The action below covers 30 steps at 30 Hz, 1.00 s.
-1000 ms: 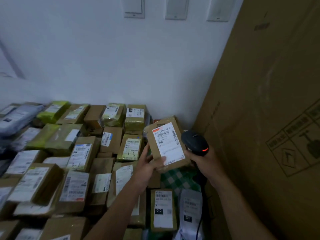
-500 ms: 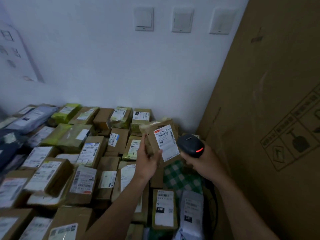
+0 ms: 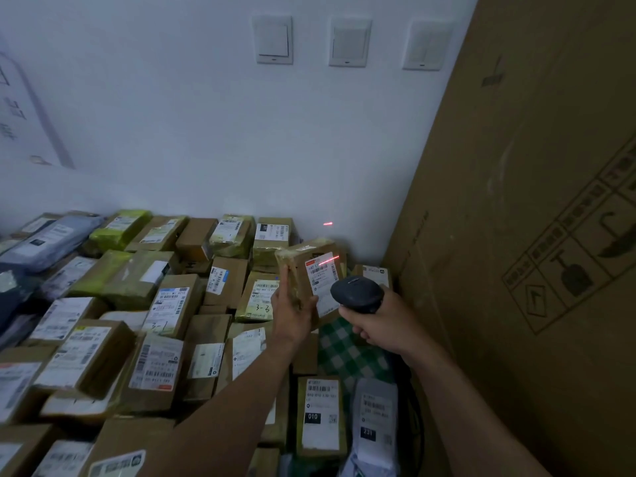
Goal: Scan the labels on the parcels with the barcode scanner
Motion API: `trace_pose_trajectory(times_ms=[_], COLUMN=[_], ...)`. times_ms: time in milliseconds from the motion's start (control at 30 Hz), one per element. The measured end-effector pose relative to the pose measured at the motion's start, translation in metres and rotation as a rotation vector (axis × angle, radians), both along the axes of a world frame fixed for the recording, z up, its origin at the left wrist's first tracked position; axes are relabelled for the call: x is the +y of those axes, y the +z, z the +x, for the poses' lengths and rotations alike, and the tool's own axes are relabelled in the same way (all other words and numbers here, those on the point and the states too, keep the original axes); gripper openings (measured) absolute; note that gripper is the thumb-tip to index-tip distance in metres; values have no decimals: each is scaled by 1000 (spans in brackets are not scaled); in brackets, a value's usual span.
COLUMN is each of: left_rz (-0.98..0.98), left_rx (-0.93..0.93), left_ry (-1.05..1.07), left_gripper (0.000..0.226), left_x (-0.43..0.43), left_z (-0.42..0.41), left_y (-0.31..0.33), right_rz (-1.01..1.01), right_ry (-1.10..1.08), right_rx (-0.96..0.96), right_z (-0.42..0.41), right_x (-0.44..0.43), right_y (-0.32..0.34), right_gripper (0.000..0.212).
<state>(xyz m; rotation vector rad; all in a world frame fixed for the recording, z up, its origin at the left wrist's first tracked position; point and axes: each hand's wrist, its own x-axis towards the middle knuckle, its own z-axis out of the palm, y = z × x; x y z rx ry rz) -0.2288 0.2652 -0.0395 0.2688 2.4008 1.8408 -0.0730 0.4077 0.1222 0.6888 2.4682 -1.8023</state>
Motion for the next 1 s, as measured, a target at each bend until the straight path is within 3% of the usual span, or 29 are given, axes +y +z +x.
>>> trace_pose_trajectory(times_ms=[500, 667, 833, 1000], left_rz=[-11, 9, -23, -120], left_rx=[16, -9, -102, -41], left_ry=[-13, -11, -28, -105], left_gripper=[101, 88, 84, 74], left_x=[-3, -5, 3, 37], left_z=[-15, 11, -18, -69], left_y=[-9, 36, 30, 18], right_rz=[11, -27, -10, 9], right_ry=[25, -22, -137, -186], right_rx=[-58, -64, -125, -190], right_z=[-10, -13, -30, -46], right_x=[7, 21, 43, 54], right_y=[-2, -8, -34, -58], right_gripper=[42, 39, 65, 79])
